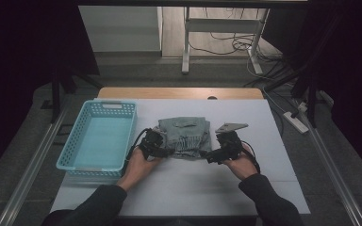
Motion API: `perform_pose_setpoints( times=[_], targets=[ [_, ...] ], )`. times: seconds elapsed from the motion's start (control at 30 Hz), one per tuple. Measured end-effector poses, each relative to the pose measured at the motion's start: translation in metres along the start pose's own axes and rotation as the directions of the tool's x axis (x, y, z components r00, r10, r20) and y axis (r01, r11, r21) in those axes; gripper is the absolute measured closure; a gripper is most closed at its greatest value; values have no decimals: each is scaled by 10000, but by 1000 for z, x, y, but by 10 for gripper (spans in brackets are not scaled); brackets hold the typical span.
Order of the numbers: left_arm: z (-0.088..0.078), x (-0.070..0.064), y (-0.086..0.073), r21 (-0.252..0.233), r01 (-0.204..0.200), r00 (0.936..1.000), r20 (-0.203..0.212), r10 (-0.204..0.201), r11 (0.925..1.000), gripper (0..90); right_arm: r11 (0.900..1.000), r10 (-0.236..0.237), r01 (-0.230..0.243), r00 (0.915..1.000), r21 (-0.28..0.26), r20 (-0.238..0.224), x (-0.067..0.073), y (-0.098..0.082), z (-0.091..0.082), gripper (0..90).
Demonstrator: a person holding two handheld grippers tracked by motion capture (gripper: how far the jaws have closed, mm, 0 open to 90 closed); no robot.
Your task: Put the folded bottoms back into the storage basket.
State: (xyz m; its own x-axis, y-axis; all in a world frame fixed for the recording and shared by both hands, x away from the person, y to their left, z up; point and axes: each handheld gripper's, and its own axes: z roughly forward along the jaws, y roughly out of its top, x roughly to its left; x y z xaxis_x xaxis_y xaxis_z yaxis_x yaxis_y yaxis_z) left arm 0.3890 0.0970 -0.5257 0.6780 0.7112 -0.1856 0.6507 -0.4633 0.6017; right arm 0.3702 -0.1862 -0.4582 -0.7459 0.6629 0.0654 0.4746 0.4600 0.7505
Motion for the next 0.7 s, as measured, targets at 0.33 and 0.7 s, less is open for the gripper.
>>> perform_pose_setpoints(
  times=[0.33, 0.7],
  targets=[
    [0, 0, 0, -9, -8, 10000, 13, 8, 10000, 476, 9997, 179, -181, 9998, 134, 119, -13, 10, 15, 6],
    [0, 0, 0, -10, 4, 10000, 11, -4, 10000, 477, 9991, 89, -112, 9984, 409, 565, -28, 25, 33, 6]
  ],
)
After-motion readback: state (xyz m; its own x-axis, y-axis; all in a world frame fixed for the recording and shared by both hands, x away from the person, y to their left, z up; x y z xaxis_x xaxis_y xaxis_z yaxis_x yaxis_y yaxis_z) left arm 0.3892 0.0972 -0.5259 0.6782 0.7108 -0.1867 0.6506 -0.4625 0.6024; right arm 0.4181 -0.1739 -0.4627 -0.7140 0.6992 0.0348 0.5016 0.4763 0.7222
